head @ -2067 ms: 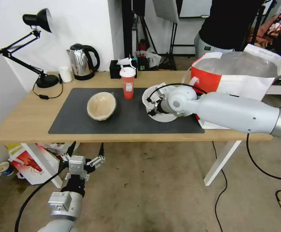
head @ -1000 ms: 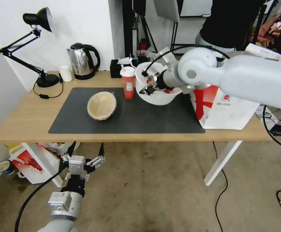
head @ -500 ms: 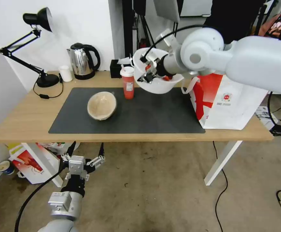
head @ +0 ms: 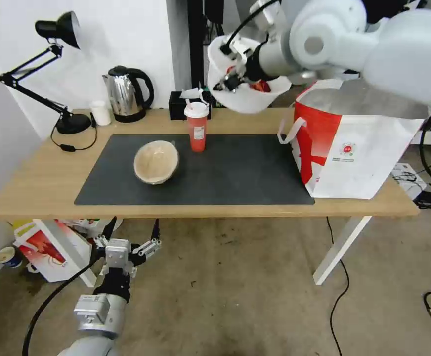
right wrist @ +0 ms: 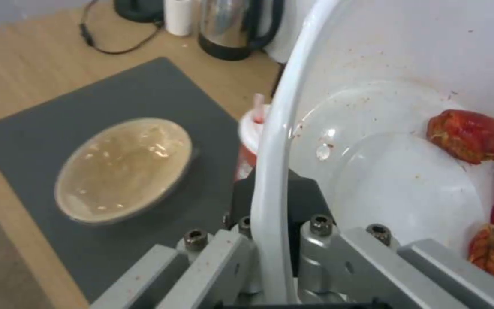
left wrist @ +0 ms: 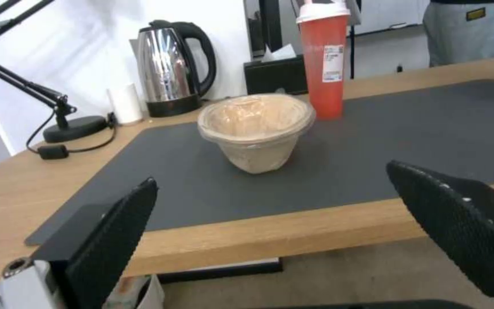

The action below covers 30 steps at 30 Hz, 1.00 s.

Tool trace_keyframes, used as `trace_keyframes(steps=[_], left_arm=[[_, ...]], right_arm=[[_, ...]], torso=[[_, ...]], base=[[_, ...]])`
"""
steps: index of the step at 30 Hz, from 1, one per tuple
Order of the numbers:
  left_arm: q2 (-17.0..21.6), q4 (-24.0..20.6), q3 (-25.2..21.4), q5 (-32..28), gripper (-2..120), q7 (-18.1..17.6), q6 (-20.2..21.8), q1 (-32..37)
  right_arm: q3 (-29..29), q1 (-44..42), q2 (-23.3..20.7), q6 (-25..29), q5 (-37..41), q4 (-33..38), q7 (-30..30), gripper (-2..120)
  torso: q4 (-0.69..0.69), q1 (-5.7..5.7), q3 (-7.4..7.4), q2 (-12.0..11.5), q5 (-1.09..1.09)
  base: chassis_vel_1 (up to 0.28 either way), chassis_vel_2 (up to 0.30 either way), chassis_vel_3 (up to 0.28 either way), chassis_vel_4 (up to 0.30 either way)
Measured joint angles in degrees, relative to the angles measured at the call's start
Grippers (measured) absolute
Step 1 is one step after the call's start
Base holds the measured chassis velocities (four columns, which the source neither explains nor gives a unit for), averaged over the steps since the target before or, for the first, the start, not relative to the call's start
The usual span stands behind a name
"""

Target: Pick up the trash from the table and place it into the takeout bag.

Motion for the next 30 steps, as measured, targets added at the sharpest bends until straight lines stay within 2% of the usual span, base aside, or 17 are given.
trace_keyframes(steps=[10,30], left_arm=[[0.0,0.0,0.0,0.0,100,0.0,0.0,0.0],[0.0,0.0,0.0,0.0,100,0.0,0.0,0.0]], right_arm=[[-1.0,0.6,-2.1,0.0,-2.0,-2.6,-1.3,0],[-3.8,2.4,-11.8,0.0,-5.4,-1.6,-3.2,0]], torso=[[0.01,0.0,0.0,0.0,0.0],[0.01,0.0,0.0,0.0,0.0]], base=[[0.0,0.0,0.0,0.0],[0.0,0.0,0.0,0.0]])
